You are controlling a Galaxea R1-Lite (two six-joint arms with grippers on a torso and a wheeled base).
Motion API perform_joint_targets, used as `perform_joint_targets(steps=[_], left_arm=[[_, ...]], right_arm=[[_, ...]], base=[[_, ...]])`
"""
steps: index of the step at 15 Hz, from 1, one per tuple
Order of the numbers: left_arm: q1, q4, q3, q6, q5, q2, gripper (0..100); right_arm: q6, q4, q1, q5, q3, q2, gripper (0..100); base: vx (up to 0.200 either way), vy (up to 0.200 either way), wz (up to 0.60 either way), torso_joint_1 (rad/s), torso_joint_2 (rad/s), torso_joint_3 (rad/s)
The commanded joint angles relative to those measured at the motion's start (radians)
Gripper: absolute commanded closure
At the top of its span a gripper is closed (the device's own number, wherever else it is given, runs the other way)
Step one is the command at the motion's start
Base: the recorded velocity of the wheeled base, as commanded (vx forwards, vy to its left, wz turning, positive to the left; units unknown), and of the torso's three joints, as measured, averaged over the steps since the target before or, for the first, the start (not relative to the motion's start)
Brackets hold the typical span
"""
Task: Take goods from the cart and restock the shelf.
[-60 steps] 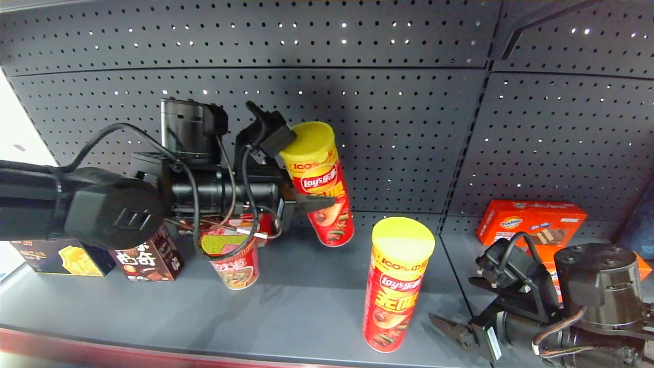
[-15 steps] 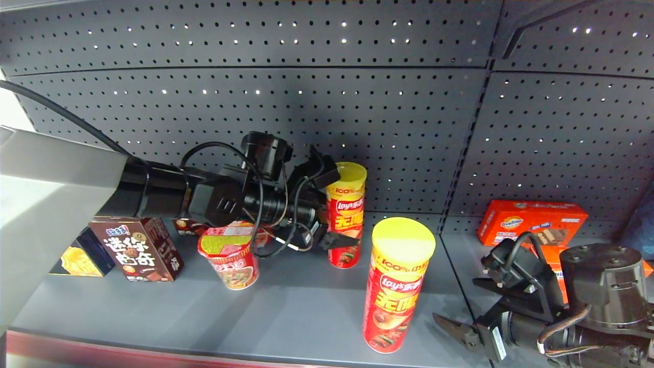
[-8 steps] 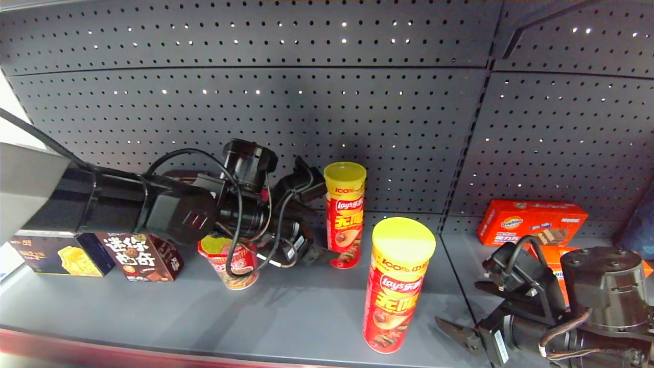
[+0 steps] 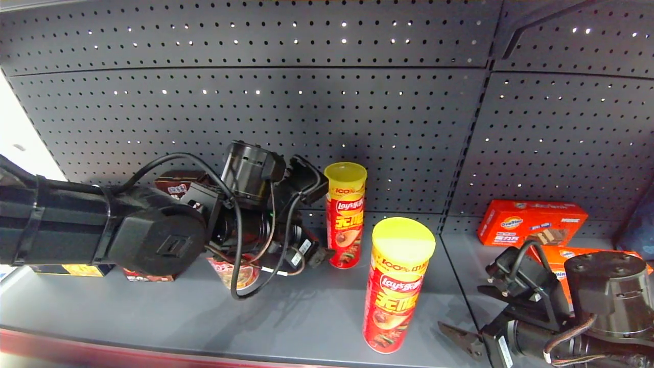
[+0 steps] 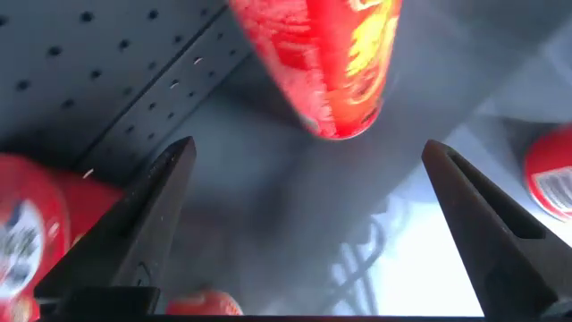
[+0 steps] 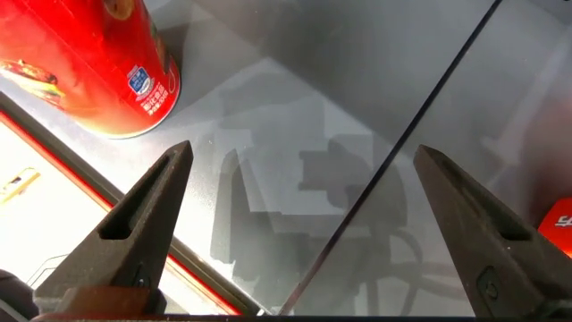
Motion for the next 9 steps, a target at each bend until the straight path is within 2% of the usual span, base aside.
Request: perform_joint_targets(steps=[1,3,6,8,9], left_arm=[[-0.017,-0.003,0.030,-0.002,0.029,-0.022,0],[-0.019,-0.003,0.082,0.007,0.061,-0.051,0],[-0.017,-0.002,0.102,0.017,0.107,-0.061,0],[-0.006,-0.009,0.100,0.052,0.181,-0.059,0],[-0.006,-0.031,0.100,0.052,0.204,-0.055,0]], right_arm=[[-0.001,-0.001,0.000,0.000,0.005,-0.010,0],[0.001,0.000,-0.001,0.000,0.017,-0.024,0],[-0.001,-0.001,0.000,0.000,0.020,-0.024,0],[-0.001,0.000,0.000,0.000,0.022,-0.026,0],[-0.001,-0.001,0.000,0.000,0.023,-0.027,0]], base=[[0.000,0.000,0.00,0.000,0.00,0.000],[0.000,0.000,0.00,0.000,0.00,0.000],[0.000,0.000,0.00,0.000,0.00,0.000],[0.000,0.000,0.00,0.000,0.00,0.000],[0.000,0.000,0.00,0.000,0.00,0.000]])
